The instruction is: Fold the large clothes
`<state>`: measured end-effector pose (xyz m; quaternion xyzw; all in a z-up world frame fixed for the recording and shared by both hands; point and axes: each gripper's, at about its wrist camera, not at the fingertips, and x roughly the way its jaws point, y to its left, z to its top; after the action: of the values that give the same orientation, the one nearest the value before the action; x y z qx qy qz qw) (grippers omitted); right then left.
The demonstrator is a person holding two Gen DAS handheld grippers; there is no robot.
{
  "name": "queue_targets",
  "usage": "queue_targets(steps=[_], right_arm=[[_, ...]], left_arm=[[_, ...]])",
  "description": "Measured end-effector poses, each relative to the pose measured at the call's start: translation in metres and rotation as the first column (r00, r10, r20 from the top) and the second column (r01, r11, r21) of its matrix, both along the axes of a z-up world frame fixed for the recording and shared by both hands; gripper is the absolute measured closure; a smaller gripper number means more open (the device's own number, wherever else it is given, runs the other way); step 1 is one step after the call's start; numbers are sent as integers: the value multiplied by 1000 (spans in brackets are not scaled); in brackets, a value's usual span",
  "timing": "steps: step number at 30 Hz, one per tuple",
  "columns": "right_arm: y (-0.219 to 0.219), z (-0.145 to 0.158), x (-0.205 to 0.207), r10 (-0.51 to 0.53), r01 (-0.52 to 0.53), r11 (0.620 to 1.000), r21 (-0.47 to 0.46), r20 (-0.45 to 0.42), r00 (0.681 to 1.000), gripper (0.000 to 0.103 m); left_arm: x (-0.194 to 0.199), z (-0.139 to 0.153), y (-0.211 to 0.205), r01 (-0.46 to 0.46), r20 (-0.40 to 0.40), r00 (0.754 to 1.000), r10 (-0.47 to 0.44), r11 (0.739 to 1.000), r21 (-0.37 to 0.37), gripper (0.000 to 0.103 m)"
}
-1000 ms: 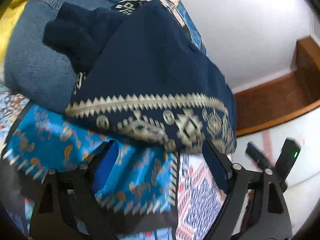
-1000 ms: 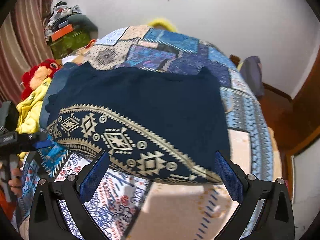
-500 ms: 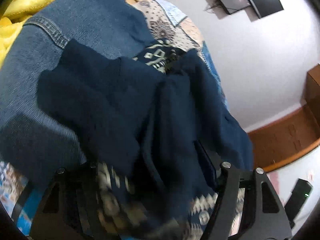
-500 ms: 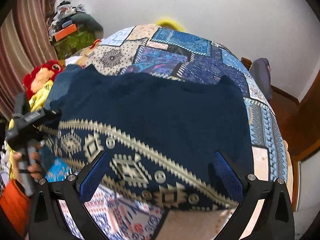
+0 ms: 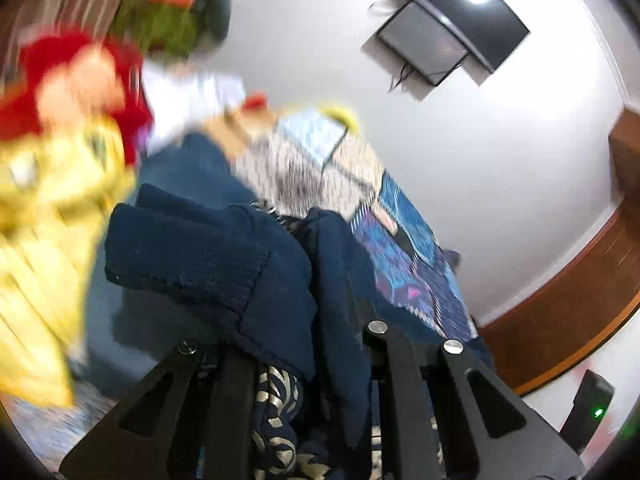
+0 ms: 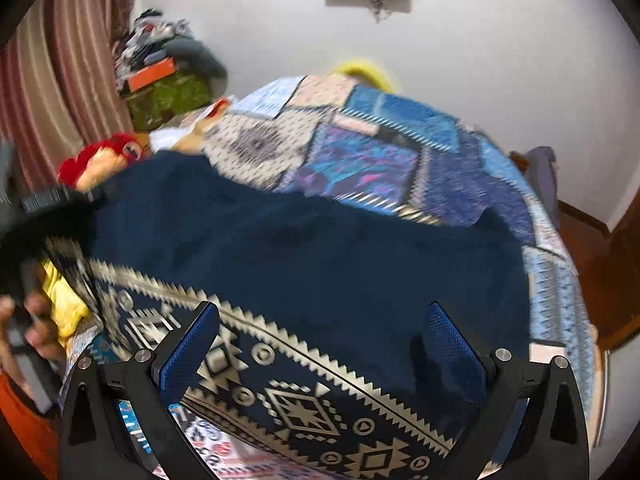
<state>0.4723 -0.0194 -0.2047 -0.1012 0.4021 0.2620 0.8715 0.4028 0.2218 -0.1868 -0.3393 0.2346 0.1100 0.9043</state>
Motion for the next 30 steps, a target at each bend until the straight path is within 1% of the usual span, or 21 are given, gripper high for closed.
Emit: queue_targets(steps=[2,3,4,5,6,8,10,11,13,15,16,18,20,21,22,25,27,28,29,30], right_arm=[[20,-18,0,41,-42,998,-37,-40,998,0],[28,-28,1,58,-61,997,-52,-64,996,0],[38,-41,3,73,-79,996,-51,-105,992,0],[42,-47,4,71,-77,996,-43,-120,990,0],[46,-51,5,56,-61,997,-41,-119,991,0],[46,-50,6,63,-68,997,-38,-122,991,0],[39,-46,10,94,-98,995,-15,-170,981,0],[26,-41,13,82,-78,997,28,-203,976,0],[-2,-32,12,55,-28,993,115,-237,970,0],[-34,-22,6,31,14,984,178,-250,968,0],[-47,-19,6,10,38,981,189,-247,969,0],[-92,-11,-1,-69,117,972,205,-225,972,0],[-127,-6,-5,-132,174,964,199,-210,969,0],[-150,-5,-8,-175,214,958,189,-206,963,0],[-164,-5,-9,-199,238,954,185,-207,958,0],[-217,-7,-15,-286,329,927,181,-228,931,0],[-242,-9,-19,-326,373,910,179,-244,913,0],[-252,-10,-21,-339,389,903,183,-253,906,0],[-261,-11,-23,-350,404,895,189,-263,899,0],[-268,-11,-26,-358,414,889,193,-269,894,0]], left_arm=[[0,20,-7,-11,2,1000,11,998,69,89],[-1,24,-3,-4,4,1000,4,997,77,89],[1,27,-4,7,3,1000,-7,997,77,89],[5,30,-9,23,-1,1000,-23,997,72,89],[10,33,-14,41,-8,999,-41,997,72,89],[23,39,-25,71,-20,997,-70,994,81,89],[23,47,-43,117,-10,993,-116,990,78,89],[29,55,-57,146,-3,989,-146,986,83,89],[37,67,-84,186,-6,982,-186,975,119,89],[43,78,-113,228,-11,973,-229,961,156,89],[47,83,-130,252,-14,967,-253,952,177,89],[53,91,-160,299,-25,954,-300,931,212,89],[58,95,-189,343,-37,938,-345,907,243,89],[62,94,-204,373,-46,926,-374,893,251,89],[67,90,-220,409,-64,912,-406,879,244,89],[84,68,-256,497,-129,867,-481,845,195,89],[91,48,-275,559,-186,827,-530,812,168,89],[95,35,-285,596,-223,798,-559,788,154,89],[97,22,-292,627,-266,770,-580,764,152,89],[98,11,-298,648,-300,751,-588,745,159,89]])
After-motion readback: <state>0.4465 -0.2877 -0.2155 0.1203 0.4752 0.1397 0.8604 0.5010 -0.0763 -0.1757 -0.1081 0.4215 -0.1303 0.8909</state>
